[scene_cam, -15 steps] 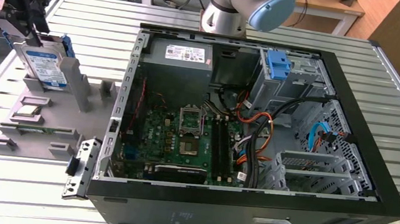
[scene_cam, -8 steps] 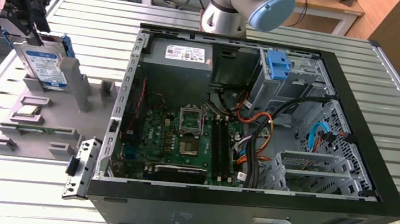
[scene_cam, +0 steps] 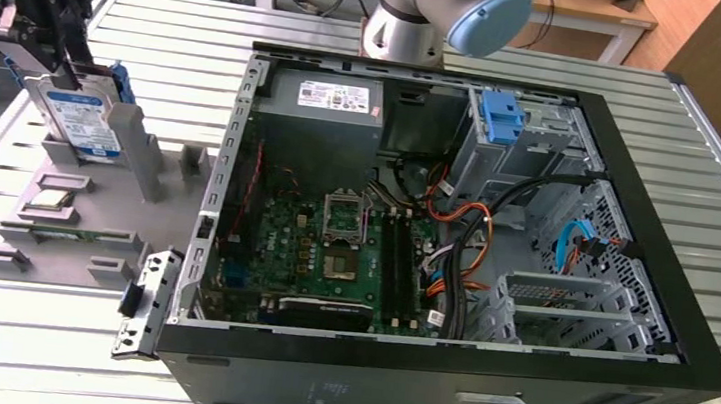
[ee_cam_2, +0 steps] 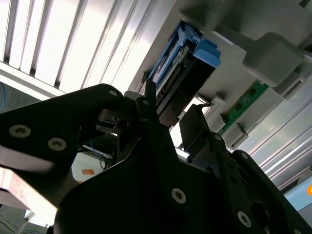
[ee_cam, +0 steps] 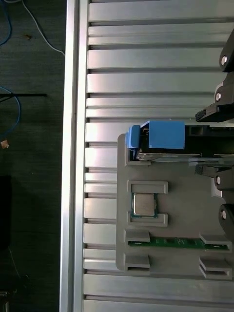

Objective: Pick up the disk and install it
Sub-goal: 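Pick up the disk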

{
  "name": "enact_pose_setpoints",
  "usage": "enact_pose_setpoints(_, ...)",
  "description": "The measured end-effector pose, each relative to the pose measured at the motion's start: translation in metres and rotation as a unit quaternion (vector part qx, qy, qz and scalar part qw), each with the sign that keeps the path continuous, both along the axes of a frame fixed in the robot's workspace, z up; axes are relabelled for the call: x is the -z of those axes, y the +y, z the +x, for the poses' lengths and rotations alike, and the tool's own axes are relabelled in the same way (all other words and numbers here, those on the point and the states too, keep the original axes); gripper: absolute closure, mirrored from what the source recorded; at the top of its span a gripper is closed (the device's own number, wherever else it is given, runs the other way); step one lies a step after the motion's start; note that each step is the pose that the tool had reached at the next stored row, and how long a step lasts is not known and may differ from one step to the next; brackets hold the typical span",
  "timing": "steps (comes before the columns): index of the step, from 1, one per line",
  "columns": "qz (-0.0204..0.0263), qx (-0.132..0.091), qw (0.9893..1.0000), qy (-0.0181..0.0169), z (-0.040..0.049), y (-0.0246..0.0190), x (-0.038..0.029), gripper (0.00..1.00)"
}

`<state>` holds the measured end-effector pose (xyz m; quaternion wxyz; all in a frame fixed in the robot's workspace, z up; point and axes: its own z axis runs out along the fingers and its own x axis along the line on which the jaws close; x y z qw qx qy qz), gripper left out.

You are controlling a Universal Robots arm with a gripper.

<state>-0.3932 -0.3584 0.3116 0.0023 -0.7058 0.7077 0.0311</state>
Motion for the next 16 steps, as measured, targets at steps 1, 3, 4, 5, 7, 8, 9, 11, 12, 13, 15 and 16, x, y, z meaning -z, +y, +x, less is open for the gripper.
enact_pose_setpoints(1,0.0000,0.000,1.0000,0.0000,0.0000,0.0000,0.0012,0.53)
enact_pose_setpoints(3,0.0000,0.000,1.0000,0.0000,0.0000,0.0000,0.0033,0.53)
enact_pose_setpoints(4,0.0001,0.000,1.0000,0.0000,0.0000,0.0000,0.0042,0.53)
enact_pose_setpoints(5,0.0000,-0.001,1.0000,0.0000,0.0000,0.0000,0.0050,0.53)
enact_pose_setpoints(7,0.0000,-0.002,1.0000,0.0000,0.0000,0.0000,0.0067,0.53)
enact_pose_setpoints(8,0.0000,-0.002,1.0000,0.0000,0.0000,0.0000,0.0074,0.53)
enact_pose_setpoints(9,0.0000,-0.002,1.0000,-0.0001,0.0000,0.0000,0.0080,0.53)
enact_pose_setpoints(11,0.0000,-0.002,1.0000,-0.0007,-0.0001,0.0000,0.0086,0.53)
enact_pose_setpoints(12,0.0000,-0.003,1.0000,-0.0013,-0.0002,0.0000,0.0092,0.53)
enact_pose_setpoints(13,0.0000,-0.003,1.0000,-0.0022,-0.0002,0.0000,0.0098,0.53)
enact_pose_setpoints(15,0.0000,-0.004,1.0000,-0.0041,-0.0003,0.0000,0.0109,0.53)
enact_pose_setpoints(16,0.0000,-0.004,1.0000,-0.0051,-0.0003,0.0000,0.0113,0.53)
